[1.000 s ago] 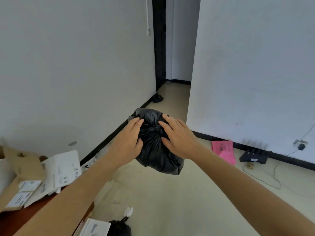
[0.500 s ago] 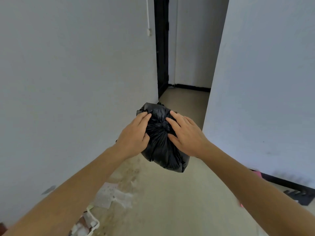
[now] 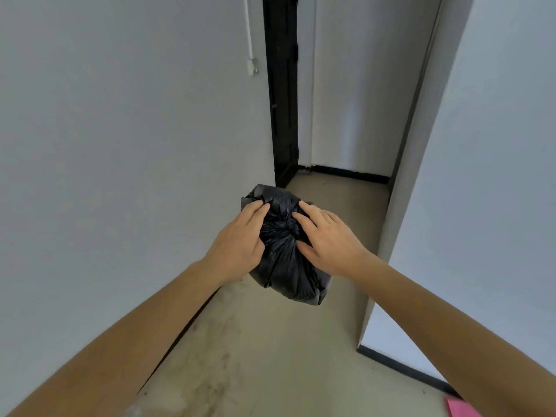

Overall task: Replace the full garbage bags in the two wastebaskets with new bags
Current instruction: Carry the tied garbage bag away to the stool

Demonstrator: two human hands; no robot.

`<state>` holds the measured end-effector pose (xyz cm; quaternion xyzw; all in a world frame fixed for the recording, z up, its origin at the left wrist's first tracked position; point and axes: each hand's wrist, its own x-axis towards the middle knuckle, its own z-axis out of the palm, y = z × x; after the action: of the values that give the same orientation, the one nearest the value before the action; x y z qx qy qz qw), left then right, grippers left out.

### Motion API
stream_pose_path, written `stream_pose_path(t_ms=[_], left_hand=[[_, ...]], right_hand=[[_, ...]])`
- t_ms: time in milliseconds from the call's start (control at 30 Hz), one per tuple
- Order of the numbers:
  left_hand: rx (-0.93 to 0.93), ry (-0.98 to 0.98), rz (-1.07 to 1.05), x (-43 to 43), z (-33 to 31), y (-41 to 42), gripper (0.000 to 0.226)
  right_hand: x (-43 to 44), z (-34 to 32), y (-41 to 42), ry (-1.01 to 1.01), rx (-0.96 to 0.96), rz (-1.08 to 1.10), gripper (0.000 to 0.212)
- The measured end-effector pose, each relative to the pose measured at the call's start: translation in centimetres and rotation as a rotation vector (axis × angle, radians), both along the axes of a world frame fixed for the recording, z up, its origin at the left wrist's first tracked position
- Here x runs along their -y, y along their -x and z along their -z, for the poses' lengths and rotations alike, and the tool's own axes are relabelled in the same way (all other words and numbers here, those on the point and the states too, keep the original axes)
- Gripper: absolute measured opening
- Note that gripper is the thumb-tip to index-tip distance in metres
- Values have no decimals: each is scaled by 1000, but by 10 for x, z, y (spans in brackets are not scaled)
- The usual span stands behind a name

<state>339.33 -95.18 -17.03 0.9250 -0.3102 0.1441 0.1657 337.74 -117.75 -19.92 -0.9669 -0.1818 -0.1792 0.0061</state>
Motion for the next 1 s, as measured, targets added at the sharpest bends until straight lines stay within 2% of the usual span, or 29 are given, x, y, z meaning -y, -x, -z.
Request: stream_pose_path(t_ms=[200,400,567,700,1000], left_hand=[[-34,28,-97,11,18,-161,65],[-32,56,-76,33,48,-352,63],[-26,33,-6,59,28,-518,63],[1,28,37,94,21,-636,63],[-104,-2,-25,172,106,-886,64]], right_hand=[[13,7,-172,45,-20,-102,64],[36,33,-367,66,-50,-94,67],[66,12,-518,70,-89,-62,69],[104,4,-622,-18,-67,-31,66],[182,95,-888,-47,-201,-73,63]])
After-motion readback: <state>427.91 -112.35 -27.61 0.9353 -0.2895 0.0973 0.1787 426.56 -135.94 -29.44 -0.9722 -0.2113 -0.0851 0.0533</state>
